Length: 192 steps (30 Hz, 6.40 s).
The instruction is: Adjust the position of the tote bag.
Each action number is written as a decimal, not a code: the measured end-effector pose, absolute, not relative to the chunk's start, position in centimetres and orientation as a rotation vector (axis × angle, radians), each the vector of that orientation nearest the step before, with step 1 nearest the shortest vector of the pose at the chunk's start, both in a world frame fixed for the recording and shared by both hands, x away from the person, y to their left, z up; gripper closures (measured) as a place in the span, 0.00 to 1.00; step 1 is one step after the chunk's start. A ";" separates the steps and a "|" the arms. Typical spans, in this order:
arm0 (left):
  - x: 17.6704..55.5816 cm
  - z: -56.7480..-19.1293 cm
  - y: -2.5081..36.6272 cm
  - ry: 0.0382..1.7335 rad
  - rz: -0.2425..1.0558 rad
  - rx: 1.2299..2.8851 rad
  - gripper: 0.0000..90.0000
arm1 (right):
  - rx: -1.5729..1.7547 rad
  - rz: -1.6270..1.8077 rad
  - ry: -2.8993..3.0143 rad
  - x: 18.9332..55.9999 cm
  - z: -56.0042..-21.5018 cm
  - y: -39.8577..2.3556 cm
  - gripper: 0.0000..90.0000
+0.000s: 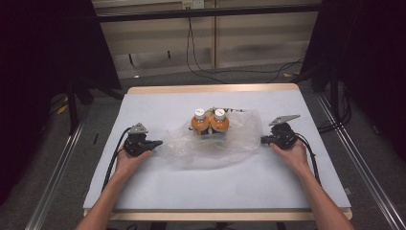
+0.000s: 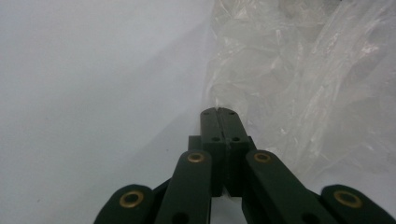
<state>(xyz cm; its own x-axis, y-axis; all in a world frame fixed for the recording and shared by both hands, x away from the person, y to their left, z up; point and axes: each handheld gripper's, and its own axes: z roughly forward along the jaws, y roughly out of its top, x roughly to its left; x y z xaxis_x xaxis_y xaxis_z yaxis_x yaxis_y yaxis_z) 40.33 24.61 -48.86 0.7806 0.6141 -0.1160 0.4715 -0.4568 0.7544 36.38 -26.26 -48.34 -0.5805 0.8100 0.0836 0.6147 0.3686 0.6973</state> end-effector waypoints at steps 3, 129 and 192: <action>40.2 -48.6 24.6 0.791 0.202 2.112 1.00 | 1.244 1.090 2.346 36.1 -48.3 -26.3 0.97; 42.8 -46.0 12.0 0.384 0.218 2.547 1.00 | 0.945 0.774 2.750 40.5 -46.5 -17.0 1.00; 44.1 -45.8 16.1 0.439 0.305 2.705 1.00 | 0.798 0.457 2.887 35.2 -45.2 -24.3 1.00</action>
